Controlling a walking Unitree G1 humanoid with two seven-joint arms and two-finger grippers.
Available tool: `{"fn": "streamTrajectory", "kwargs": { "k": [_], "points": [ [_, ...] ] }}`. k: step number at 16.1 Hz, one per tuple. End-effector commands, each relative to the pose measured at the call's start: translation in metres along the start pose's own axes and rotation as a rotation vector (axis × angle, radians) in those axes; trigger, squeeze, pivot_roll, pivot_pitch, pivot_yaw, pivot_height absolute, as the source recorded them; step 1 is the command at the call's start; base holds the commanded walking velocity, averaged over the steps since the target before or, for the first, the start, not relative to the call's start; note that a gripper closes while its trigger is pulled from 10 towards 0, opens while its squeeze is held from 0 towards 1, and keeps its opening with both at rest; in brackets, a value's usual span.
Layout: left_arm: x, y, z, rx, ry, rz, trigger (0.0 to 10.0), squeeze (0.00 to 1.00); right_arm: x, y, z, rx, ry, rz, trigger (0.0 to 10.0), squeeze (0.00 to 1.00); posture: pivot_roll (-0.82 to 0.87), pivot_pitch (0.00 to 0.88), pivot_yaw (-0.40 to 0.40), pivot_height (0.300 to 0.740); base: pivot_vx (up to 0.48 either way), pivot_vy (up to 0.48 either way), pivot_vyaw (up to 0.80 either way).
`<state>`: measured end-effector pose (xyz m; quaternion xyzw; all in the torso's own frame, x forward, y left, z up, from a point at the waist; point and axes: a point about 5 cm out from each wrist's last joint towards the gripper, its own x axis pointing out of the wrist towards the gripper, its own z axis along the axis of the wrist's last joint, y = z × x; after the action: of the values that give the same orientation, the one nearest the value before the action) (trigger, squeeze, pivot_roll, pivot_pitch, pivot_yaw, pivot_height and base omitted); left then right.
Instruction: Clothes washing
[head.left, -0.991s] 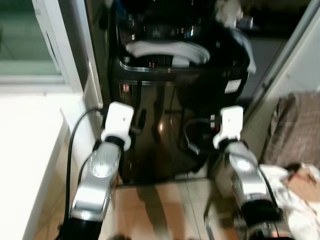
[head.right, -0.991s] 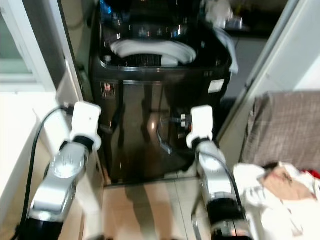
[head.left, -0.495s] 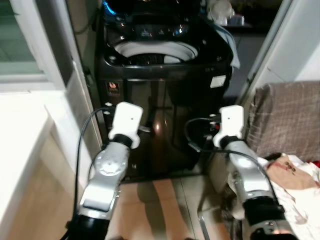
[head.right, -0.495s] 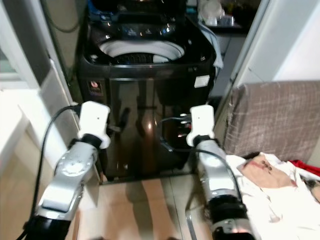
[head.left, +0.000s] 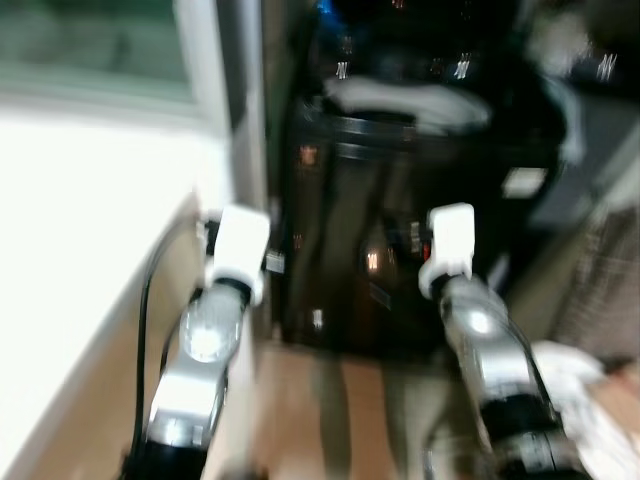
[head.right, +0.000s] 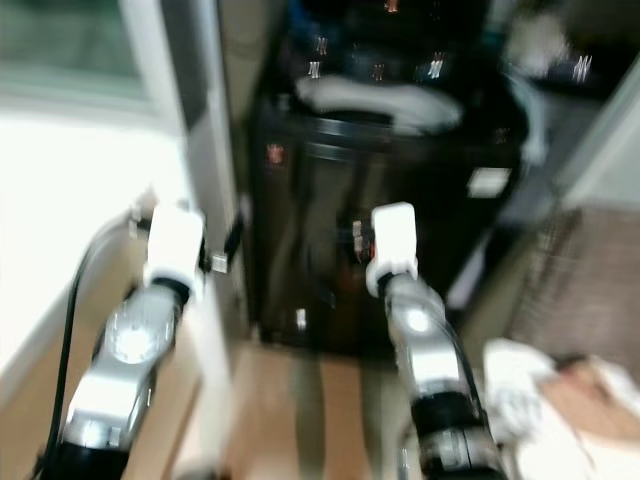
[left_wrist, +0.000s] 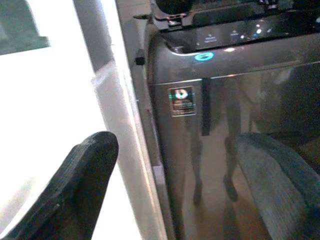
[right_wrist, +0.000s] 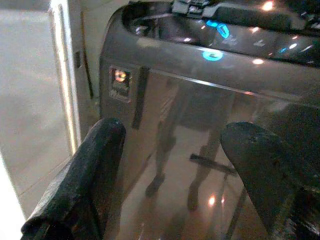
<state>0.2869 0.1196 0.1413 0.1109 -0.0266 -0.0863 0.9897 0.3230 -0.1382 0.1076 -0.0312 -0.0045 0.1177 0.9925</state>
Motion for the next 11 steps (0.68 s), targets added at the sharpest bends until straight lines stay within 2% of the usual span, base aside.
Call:
{"fn": "streamTrajectory", "kwargs": {
  "k": [1, 5, 11],
  "points": [
    [0.0026, -0.0029, 0.0052, 0.003, -0.018, -0.009, 10.0, 0.0, 0.0016, -0.0026, 0.0036, 0.002, -0.006, -0.009, 10.0, 0.0, -0.02, 0.0, -0.066, 0.74, 0.0, 0.0, 0.0],
    [0.0028, -0.003, 0.0054, 0.013, -0.02, -0.021, 10.0, 0.0, 0.001, -0.0002, 0.0027, 0.003, -0.007, -0.008, 10.0, 0.0, -0.02, 0.0, -0.061, 0.74, 0.0, 0.0, 0.0],
    [0.0043, -0.0053, 0.0089, 0.005, -0.042, -0.045, 10.0, 0.0, 0.001, -0.0006, 0.0009, 0.003, 0.0, -0.013, 10.0, 0.0, -0.03, 0.0, -0.056, 0.74, 0.0, -0.407, 0.0]
  ]
}}
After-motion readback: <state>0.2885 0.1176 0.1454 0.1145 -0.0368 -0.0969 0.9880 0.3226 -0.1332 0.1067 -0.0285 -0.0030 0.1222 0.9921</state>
